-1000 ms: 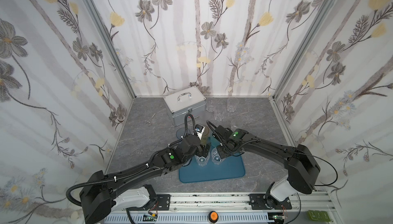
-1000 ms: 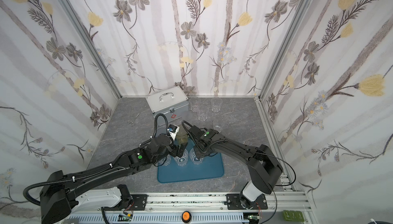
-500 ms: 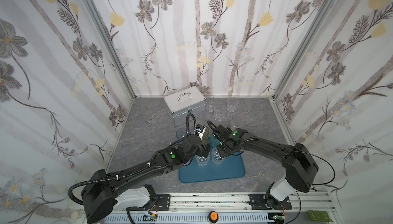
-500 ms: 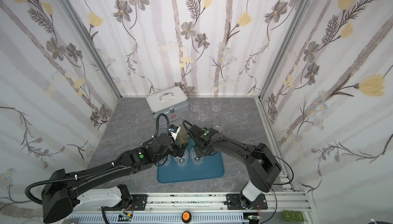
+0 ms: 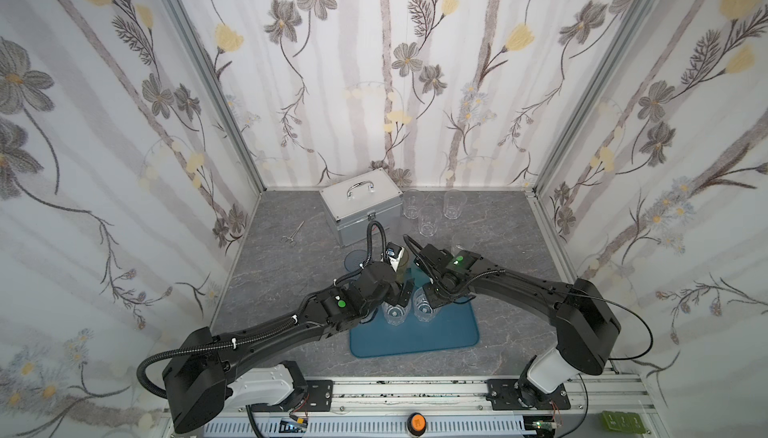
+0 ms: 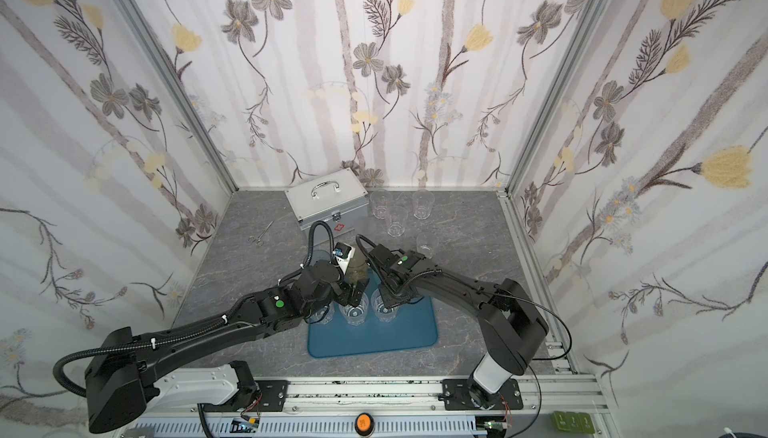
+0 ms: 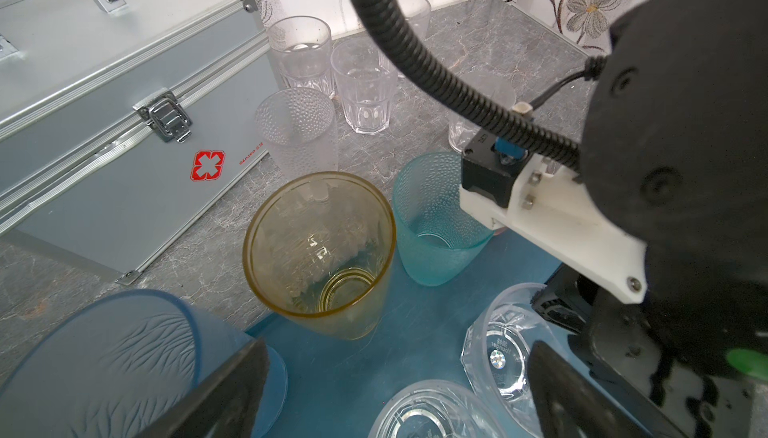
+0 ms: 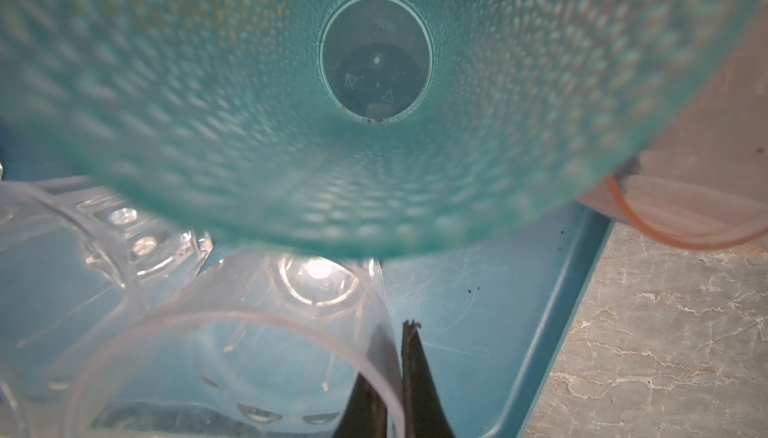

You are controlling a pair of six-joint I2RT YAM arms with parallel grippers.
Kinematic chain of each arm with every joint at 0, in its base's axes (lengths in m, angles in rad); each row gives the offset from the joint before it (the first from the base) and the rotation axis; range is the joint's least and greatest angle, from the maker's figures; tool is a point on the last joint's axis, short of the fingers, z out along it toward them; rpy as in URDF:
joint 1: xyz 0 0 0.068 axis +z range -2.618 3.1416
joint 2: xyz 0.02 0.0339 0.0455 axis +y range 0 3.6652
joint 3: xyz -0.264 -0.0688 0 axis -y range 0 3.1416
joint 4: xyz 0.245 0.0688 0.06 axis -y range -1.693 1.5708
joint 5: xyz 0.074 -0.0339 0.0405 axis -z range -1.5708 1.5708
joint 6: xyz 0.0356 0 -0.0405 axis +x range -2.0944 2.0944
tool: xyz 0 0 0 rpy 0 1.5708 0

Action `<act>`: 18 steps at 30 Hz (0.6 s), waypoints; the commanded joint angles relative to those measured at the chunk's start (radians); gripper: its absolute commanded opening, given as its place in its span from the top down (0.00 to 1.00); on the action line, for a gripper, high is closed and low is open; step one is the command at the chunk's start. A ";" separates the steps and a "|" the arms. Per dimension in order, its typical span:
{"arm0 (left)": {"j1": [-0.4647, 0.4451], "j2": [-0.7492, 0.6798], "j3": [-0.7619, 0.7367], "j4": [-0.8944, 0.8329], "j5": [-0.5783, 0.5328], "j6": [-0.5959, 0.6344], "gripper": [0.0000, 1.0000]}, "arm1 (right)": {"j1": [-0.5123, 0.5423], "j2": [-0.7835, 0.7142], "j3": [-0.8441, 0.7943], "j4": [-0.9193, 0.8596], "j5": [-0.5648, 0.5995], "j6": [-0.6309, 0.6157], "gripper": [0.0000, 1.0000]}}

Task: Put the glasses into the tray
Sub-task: 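Lower the third clear glass onto the tray beside the pink glass, open right gripper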

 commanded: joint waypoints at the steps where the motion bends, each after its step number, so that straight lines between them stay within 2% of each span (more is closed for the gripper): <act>1: 0.000 0.003 0.012 0.015 -0.013 0.007 0.00 | -0.002 0.014 0.007 0.006 0.078 -0.015 0.85; 7: 0.000 -0.003 0.012 0.014 -0.015 0.015 0.00 | -0.002 -0.028 0.044 -0.020 0.048 -0.015 0.67; 11: 0.000 -0.004 0.020 0.015 -0.020 0.027 0.00 | -0.002 -0.070 0.103 -0.064 0.058 -0.024 0.63; 15: 0.000 0.015 0.048 0.017 -0.042 0.058 0.00 | -0.085 -0.112 0.168 -0.065 0.068 -0.048 0.60; 18: 0.001 0.045 0.085 0.030 -0.093 0.096 0.00 | -0.165 -0.153 0.193 0.016 0.053 -0.051 0.58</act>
